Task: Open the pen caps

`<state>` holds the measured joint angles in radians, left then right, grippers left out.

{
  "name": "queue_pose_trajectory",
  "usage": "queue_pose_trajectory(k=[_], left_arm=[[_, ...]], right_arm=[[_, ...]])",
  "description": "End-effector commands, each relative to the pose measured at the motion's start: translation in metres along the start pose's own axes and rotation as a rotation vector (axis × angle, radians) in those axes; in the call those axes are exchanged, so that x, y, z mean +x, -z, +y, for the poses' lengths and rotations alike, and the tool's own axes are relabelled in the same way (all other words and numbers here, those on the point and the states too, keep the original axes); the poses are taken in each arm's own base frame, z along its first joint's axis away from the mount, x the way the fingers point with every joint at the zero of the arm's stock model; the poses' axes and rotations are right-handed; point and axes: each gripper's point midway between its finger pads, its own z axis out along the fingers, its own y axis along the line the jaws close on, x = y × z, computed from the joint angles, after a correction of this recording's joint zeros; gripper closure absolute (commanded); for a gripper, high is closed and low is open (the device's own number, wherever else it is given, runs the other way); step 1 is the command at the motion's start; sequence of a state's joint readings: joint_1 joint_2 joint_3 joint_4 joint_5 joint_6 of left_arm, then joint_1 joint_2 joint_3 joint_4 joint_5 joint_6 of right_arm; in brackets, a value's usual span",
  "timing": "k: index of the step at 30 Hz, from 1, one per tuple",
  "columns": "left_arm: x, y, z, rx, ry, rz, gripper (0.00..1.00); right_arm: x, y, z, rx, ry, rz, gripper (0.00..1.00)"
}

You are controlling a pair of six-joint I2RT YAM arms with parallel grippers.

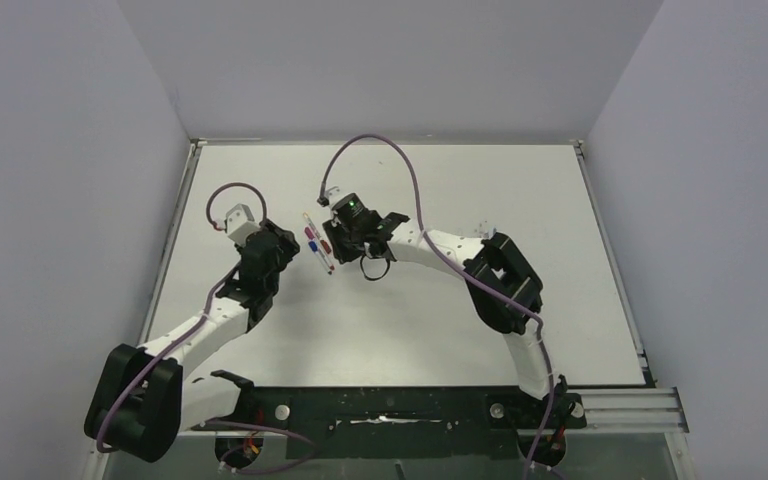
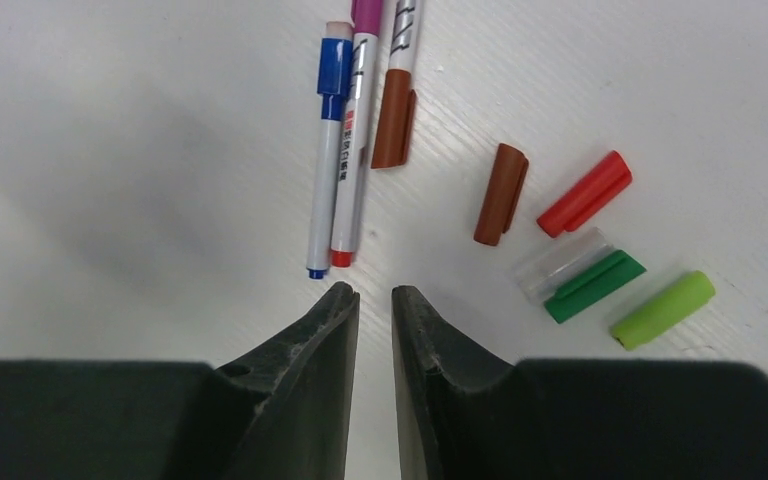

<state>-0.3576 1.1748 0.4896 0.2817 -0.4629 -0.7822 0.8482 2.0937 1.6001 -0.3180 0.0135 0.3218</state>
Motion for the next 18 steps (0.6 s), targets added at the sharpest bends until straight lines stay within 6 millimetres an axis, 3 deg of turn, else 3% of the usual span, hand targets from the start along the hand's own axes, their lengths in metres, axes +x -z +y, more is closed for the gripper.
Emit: queue_pose_trajectory(k=[1, 10, 18], left_arm=[[-0.029, 0.004, -0.01, 0.027, 0.067, -0.102, 0.6], [-0.036, 0.008, -0.008, 0.023, 0.069, -0.129, 0.6], [-0.041, 0.011, -0.007, 0.021, 0.067, -0.147, 0.6]], right_arm=[[-0.037, 0.003, 0.021, -0.064, 0.029, -0.085, 0.78], [-0.033, -0.021, 0.019, -0.034, 0.06, -0.052, 0.65], [-0.024, -0.038, 0.012, 0.017, 0.088, -0.027, 0.65]])
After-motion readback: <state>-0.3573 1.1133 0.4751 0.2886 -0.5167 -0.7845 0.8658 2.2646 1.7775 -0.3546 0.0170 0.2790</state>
